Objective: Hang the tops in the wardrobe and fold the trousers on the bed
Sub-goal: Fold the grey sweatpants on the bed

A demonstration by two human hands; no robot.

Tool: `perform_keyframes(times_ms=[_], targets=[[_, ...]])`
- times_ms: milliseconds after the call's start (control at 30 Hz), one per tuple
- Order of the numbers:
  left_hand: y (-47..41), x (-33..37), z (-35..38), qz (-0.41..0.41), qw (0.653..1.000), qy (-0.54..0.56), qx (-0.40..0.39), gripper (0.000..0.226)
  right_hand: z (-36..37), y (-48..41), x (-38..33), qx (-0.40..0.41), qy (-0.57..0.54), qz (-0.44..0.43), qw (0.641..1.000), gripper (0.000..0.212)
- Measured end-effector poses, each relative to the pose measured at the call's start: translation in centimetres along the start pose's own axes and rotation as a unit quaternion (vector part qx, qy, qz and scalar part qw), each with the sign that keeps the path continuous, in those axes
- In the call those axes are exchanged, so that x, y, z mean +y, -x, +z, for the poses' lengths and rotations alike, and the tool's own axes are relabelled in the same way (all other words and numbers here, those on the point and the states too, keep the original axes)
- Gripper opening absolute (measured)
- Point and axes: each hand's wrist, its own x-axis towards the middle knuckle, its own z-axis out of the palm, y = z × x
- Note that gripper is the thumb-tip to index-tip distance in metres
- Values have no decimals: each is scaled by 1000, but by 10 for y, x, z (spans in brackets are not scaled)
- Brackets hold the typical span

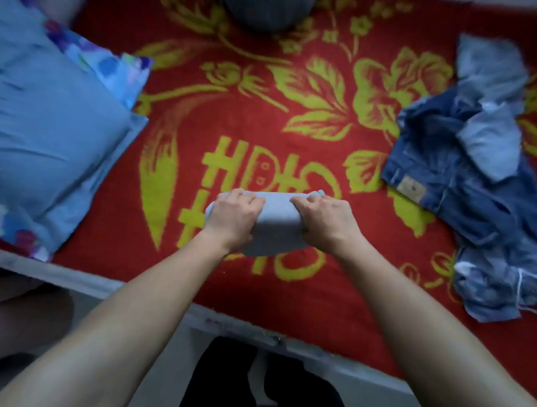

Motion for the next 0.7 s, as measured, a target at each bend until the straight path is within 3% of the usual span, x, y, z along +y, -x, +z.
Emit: perform_keyframes(times_ms=[233, 467, 700], targets=[[105, -17, -84, -93, 985, -34, 143, 67, -101, 33, -56, 121, 7, -130, 984, 51], [269, -45, -123, -238, 956, -47, 165, 74, -153, 71, -179, 181, 38, -286, 940, 60], [478, -39, -159, -385, 905, -2, 181, 75, -207, 166, -327, 230, 66, -414, 878, 76]])
